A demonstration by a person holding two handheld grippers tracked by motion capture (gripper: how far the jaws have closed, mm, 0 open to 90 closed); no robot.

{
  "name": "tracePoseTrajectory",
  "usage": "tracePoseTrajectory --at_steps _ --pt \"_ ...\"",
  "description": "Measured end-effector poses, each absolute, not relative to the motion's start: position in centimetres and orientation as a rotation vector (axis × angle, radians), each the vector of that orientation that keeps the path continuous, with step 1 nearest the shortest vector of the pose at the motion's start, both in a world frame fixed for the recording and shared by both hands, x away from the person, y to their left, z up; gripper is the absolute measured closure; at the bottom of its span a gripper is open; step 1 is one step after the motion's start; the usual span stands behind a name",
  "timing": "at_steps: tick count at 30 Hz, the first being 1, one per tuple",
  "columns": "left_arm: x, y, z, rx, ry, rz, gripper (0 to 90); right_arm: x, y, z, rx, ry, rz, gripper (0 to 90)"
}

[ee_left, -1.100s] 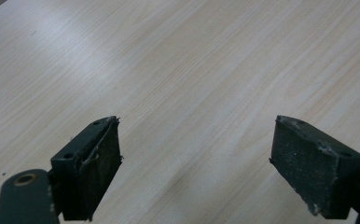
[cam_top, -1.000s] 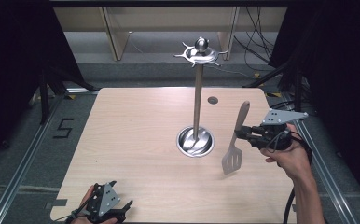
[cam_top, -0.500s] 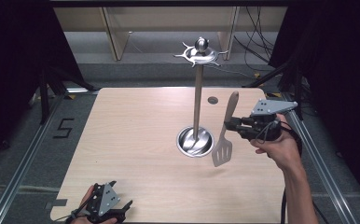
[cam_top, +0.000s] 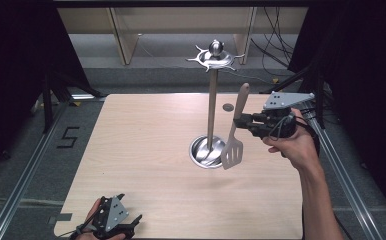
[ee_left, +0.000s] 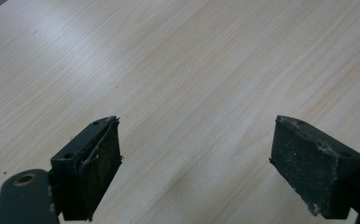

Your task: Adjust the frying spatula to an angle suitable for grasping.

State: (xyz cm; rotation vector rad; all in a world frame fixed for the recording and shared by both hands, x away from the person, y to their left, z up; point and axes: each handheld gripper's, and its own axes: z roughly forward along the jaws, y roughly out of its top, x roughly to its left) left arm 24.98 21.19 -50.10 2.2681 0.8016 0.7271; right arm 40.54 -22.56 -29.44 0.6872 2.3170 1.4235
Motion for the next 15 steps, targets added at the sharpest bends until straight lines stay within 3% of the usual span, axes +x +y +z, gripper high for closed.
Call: tracePoseTrajectory --at_steps 15 --pt "25.0 21.2 -50.1 2.269 0.8 0.725 15.0 41.7 -21.7 -27.8 0.664 2.328 1.41 76.3"
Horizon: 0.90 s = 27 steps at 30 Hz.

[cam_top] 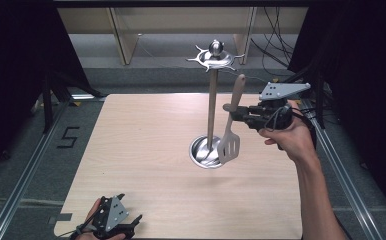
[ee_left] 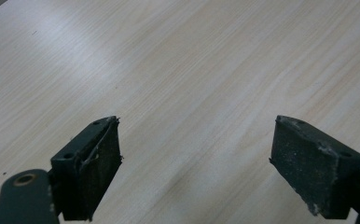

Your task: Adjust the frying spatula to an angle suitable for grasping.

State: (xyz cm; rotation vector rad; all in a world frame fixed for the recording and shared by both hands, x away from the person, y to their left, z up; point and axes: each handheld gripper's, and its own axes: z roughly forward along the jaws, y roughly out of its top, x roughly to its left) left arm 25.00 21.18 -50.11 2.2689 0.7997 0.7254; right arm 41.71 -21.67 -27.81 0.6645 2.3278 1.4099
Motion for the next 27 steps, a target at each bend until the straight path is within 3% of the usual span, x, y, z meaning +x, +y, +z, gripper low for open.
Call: tracePoseTrajectory --at_steps 27 --pt "25.0 21.1 -50.1 2.264 0.8 0.72 15.1 43.1 -21.1 -26.4 0.683 2.388 1.378 76.3"
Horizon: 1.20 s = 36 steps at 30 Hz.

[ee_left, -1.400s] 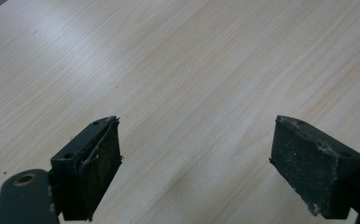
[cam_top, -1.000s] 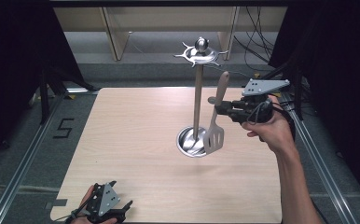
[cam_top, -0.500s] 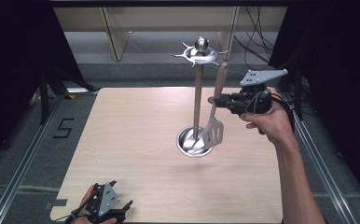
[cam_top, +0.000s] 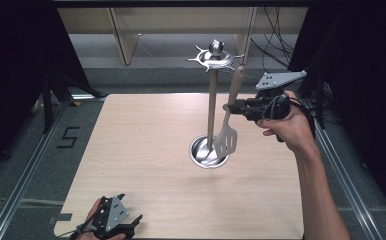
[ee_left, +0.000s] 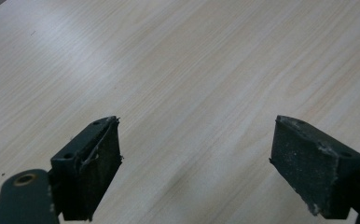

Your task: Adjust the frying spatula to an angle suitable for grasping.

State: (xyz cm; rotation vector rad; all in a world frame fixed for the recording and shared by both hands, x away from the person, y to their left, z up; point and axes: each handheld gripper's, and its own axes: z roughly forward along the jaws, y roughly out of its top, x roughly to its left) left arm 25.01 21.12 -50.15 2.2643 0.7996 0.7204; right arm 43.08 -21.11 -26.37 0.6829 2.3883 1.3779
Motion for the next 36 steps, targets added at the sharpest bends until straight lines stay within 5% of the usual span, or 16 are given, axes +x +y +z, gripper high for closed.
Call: tracePoseTrajectory --at_steps 36 --pt "25.0 21.1 -50.1 2.269 0.797 0.712 15.1 43.6 -21.2 -27.2 0.741 2.359 1.379 71.7"
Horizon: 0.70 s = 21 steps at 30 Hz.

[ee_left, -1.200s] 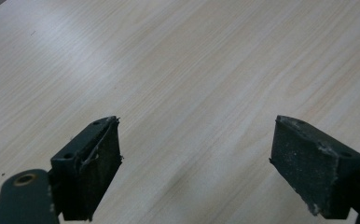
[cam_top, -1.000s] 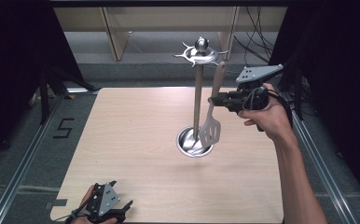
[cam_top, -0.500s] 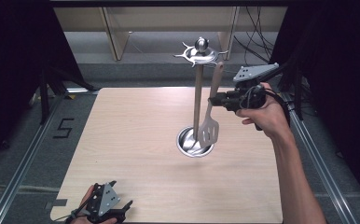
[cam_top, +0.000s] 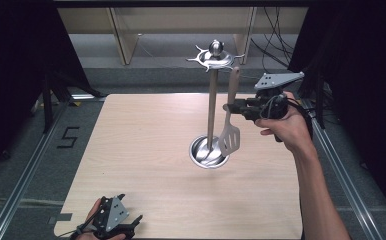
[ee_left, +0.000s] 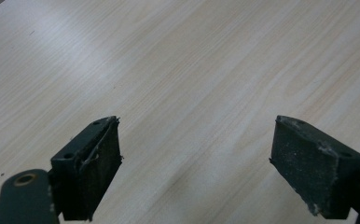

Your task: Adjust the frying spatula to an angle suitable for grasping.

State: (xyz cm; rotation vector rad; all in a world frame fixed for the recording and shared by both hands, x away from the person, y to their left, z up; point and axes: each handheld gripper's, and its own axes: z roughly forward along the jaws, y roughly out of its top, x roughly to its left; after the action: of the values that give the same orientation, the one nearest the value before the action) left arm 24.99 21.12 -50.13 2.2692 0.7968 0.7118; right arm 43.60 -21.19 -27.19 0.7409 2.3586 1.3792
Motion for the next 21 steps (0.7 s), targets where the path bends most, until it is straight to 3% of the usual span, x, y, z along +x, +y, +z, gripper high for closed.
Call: tracePoseTrajectory --at_steps 21 --pt "25.0 20.9 -50.5 2.222 0.815 0.708 15.0 40.5 -22.5 -28.9 0.752 2.227 1.43 52.9"
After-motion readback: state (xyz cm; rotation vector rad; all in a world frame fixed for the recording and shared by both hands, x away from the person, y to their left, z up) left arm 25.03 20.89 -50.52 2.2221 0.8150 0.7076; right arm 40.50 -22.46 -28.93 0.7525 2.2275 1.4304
